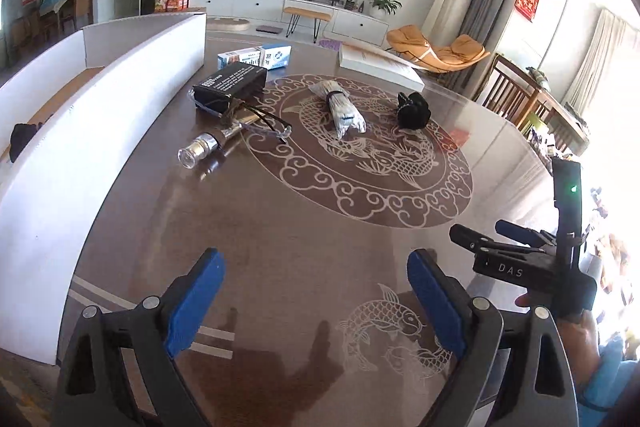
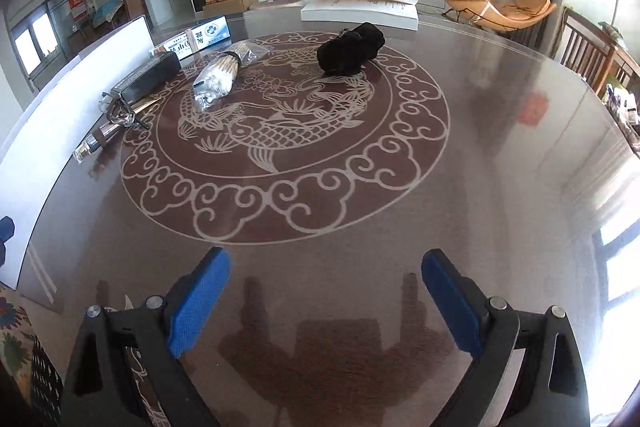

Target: Organize objects

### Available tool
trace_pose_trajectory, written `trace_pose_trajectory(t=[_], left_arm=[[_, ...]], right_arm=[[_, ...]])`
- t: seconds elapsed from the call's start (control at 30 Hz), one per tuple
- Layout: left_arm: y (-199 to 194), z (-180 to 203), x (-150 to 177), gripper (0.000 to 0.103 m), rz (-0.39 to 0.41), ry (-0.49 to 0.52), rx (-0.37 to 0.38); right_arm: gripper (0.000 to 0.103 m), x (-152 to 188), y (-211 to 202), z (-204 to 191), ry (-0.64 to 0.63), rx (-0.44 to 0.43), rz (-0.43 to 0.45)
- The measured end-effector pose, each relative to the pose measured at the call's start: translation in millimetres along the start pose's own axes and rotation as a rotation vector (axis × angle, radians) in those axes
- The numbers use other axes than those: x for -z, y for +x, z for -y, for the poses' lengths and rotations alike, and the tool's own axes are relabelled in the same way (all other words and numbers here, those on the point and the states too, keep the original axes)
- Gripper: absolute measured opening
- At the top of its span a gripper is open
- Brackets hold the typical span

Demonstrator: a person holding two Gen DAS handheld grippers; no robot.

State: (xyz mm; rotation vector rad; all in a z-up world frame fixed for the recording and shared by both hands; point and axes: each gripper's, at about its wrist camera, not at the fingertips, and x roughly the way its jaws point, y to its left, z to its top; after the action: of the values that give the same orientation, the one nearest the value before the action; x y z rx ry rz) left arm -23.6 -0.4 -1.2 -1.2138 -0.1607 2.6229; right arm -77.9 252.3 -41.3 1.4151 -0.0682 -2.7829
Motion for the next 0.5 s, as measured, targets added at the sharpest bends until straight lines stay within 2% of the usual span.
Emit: trace_pose_trajectory(t=[0.23, 0.4, 0.5], left_arm=[[47.0, 7.7, 22.6, 0.093, -0.083, 0.138, -0.154], [52.5, -0.9, 26.1, 0.094, -0.095, 0.129, -0.161], [52.4, -0.4, 24.8, 0.095, -0.094, 0.130, -0.164]], right_arm=[[0.097, 7.1, 4.9, -0.6, 0.016, 0.002, 0.003], [0.097, 5.4, 8.1, -6.1, -0.005, 0.012, -0.001], [0.103, 5.4, 11.9, -11.4, -0.029, 0.029, -0.020]])
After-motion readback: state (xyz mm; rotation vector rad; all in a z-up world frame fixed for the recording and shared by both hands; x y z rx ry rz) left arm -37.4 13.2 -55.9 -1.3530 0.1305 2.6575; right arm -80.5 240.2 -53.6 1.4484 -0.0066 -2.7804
